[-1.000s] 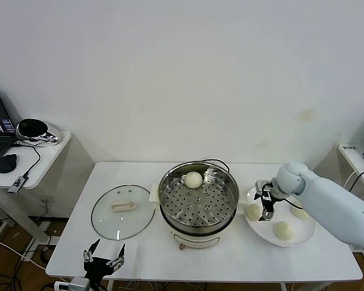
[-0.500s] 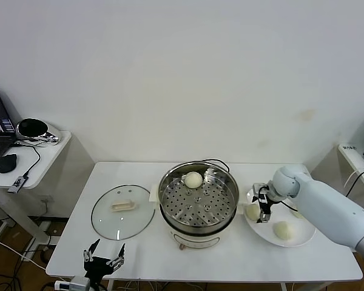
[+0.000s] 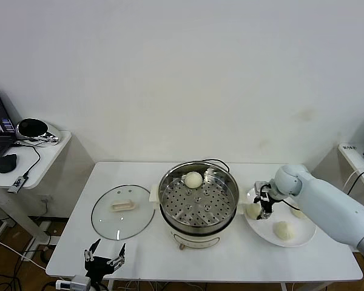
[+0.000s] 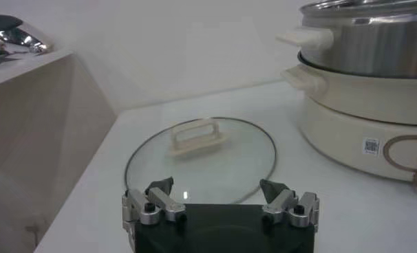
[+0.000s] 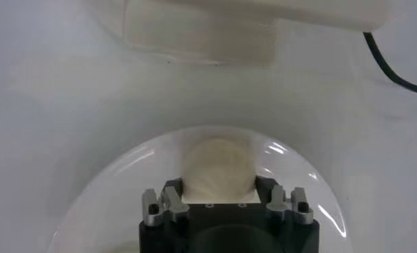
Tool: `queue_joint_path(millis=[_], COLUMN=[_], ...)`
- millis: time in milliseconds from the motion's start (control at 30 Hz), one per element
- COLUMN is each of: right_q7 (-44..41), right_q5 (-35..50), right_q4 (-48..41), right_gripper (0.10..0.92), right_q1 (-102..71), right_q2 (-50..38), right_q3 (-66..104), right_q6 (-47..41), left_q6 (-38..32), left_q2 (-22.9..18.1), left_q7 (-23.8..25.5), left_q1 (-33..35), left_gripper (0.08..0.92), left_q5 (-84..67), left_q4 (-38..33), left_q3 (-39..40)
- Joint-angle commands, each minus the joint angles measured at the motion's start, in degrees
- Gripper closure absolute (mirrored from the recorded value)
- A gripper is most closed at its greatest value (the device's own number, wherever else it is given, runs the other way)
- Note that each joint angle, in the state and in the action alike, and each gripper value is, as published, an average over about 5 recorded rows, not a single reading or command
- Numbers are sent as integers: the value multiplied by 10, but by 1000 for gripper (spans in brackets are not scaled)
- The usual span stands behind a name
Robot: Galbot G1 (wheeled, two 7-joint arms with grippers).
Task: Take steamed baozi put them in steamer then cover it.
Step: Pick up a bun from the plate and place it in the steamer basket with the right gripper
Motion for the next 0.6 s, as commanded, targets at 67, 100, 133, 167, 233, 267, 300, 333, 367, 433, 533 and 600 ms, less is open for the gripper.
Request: queue_joint_path(millis=[67,100,133,167,233,267,300,333,367,433,533,600], right_q7=[-8,-12,-16,-20,-28,-34,-41,-47,-53,-65,-82,-91], right_q5=[27,37,47,58,80,94,110,127,148,194,259,297], right_q4=[26,38,48,60,86,100,114,125,134,147,159,165], right_gripper=[397,397,397,397,397,397,397,397,397,397,394,392], right_q1=[35,49,62,81,126,158,194,228,268,349,453,502], right_q2=[-34,-46,-56,-68,-90,-100,-110,-117,-121,-123,-107,-84], right_q3=[-20,-31,-41,-55,-86,-108,-136,-162,-195,-256,-331,-367], right_q6=[-4,-7,-11,-16,-26,-31,-36,-40,-45,-56,-74,-90], left_q6=[0,0,0,2,5,7,9,9,10,10,10,10], left_q2=[-1,-1,-2,-4,-8,-9,-9,-8,-6,-3,-1,0], left_q7=[-1,-1,-2,-3,-4,-5,-5,-5,-5,-4,-7,-10], left_q1=[-2,-4,-7,-10,-17,-20,-22,-22,-22,-22,-25,-28], left_gripper=[177,177,177,177,177,177,177,177,177,177,177,177], left_q5=[3,5,7,9,15,18,21,24,27,32,34,33], left_q4=[1,1,1,1,0,-1,-4,-6,-9,-13,-13,-13], left_q3=[3,4,4,4,3,3,3,4,6,8,9,8])
